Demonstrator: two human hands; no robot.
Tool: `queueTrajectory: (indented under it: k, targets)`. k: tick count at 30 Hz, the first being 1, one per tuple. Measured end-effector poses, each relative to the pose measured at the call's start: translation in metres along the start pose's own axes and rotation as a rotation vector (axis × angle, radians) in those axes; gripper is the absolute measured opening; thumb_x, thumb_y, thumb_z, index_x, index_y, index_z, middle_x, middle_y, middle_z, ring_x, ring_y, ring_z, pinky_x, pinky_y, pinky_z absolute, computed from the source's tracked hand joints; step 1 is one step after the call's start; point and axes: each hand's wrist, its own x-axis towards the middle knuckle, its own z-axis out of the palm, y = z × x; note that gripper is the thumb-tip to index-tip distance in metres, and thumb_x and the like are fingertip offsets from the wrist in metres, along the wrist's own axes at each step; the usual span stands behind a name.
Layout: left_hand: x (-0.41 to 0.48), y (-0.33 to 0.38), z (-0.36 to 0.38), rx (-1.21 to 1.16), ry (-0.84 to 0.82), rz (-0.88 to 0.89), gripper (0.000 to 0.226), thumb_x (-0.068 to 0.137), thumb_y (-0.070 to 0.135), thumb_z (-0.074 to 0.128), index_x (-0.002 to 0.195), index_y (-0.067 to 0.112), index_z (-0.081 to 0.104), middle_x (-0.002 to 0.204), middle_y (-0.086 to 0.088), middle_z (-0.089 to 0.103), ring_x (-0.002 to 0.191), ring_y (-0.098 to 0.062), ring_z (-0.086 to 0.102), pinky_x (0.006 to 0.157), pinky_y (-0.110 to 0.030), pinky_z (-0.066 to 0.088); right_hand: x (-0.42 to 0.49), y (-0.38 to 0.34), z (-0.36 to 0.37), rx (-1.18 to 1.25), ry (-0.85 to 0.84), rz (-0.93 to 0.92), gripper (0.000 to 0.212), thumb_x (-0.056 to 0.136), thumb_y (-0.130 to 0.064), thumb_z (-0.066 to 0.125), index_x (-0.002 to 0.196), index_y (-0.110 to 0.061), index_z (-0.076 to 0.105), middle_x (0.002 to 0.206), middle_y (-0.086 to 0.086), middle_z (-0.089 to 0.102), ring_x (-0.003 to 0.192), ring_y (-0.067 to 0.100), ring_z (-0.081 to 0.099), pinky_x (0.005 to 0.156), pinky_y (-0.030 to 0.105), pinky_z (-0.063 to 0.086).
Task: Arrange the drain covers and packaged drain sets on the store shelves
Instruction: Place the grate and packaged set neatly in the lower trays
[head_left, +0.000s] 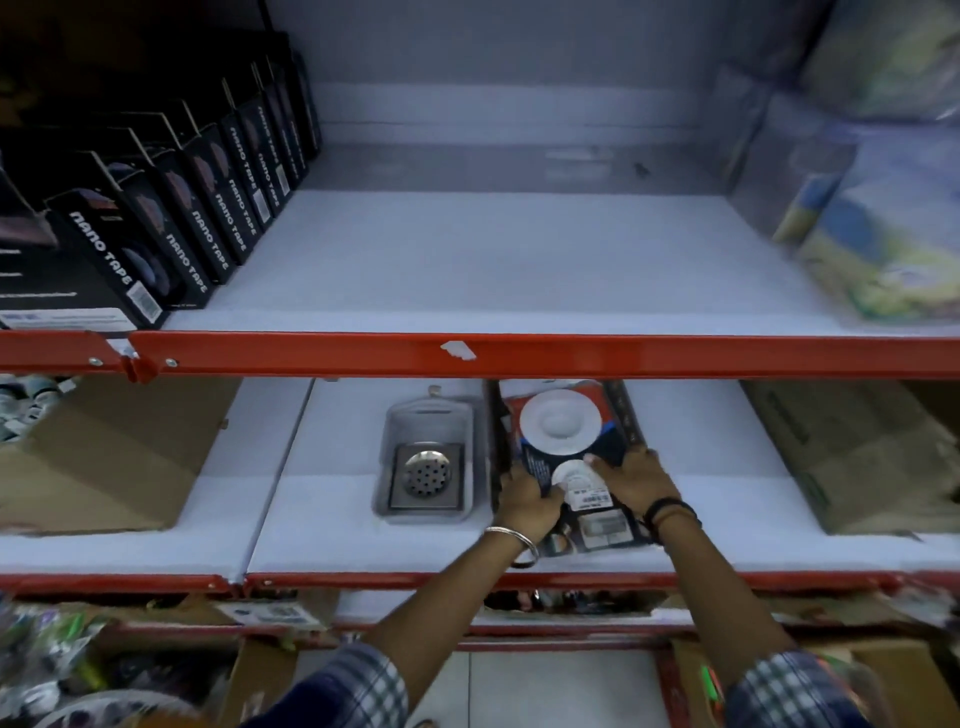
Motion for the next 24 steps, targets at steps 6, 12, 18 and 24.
queueTrajectory:
  k: [6, 12, 18, 24]
  targets:
    - [0.029, 0.018, 0.001, -0.03, 0.101, -0.055, 0.058, 0.091, 0.008, 0.051, 0.143, 0.001, 0.027, 0.14, -0.021, 0.042, 0.124, -0.037, 0.049, 0.102, -0.036, 0.043, 0.042, 0.005, 0.016, 0.262, 0.055, -0.038, 0.059, 0.089, -0.044, 0.055, 0.12, 0.006, 0.053, 0.122, 0.024, 0.06, 0.109, 0.035, 0.059, 0.086, 0.033, 0.047]
    - [0.027, 0.011, 0.014, 0.134, -0.017, -0.048, 0.081, 0.091, 0.006, 0.052, 0.149, 0.005, -0.004, 0.156, -0.018, 0.008, 0.132, -0.032, 0.039, 0.1, -0.031, 0.041, 0.053, 0.016, 0.036, 0.146, 0.08, -0.056, 0.071, 0.091, -0.045, 0.047, 0.138, 0.005, 0.031, 0.139, 0.028, 0.044, 0.113, 0.042, 0.055, 0.091, 0.049, 0.05]
    - [0.017, 0.001, -0.006, 0.165, 0.172, 0.128, 0.063, 0.091, 0.013, 0.054, 0.144, -0.002, 0.023, 0.146, -0.021, 0.028, 0.138, -0.033, 0.028, 0.113, -0.031, 0.023, 0.009, 0.009, 0.022, 0.01, 0.318, -0.206, 0.063, 0.091, -0.029, 0.053, 0.139, 0.004, 0.03, 0.133, 0.027, 0.039, 0.114, 0.044, 0.048, 0.095, 0.049, 0.046]
    - [-0.009, -0.054, -0.055, 0.624, 0.324, 0.053, 0.045, 0.083, 0.026, 0.033, 0.113, 0.002, 0.058, 0.116, -0.023, 0.06, 0.112, -0.039, 0.055, 0.095, -0.044, 0.046, -0.038, 0.015, 0.039, -0.115, -0.085, -0.587, 0.03, 0.092, -0.034, 0.051, 0.112, -0.013, 0.058, 0.113, 0.007, 0.055, 0.092, 0.025, 0.062, 0.083, 0.042, 0.053]
